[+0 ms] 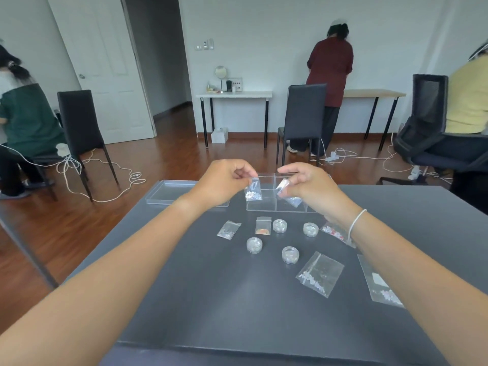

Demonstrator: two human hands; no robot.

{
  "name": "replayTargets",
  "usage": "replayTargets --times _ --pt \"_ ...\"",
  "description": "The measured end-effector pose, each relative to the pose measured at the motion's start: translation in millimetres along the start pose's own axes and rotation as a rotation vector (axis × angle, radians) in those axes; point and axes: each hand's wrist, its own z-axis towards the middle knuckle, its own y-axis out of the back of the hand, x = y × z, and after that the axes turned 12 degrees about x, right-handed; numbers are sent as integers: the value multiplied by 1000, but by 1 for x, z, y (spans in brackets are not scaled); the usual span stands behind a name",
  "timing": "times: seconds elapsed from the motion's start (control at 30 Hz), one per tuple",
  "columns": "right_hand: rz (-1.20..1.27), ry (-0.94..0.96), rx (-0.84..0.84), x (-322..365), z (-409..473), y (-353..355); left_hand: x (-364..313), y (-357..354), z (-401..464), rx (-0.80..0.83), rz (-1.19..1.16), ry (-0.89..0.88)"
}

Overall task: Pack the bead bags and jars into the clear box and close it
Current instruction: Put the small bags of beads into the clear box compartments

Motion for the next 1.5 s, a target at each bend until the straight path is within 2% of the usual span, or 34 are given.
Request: replayTargets --times 0.43,1.0,1.13,1.3,1.5 --pt "23 46 -137 -2 51 17 25 -6 71 53 61 89" --pt "-15 -37 -96 -29 72 20 51 -29 84 312 184 196" --pt "-39 -35 -93 -31 75 19 56 -29 82 273 212 174" --pt "-44 -24 -87 -33 82 13 64 -21 68 124 124 116" --pt "-141 -41 15 -33 86 0 71 -9 32 9 38 90"
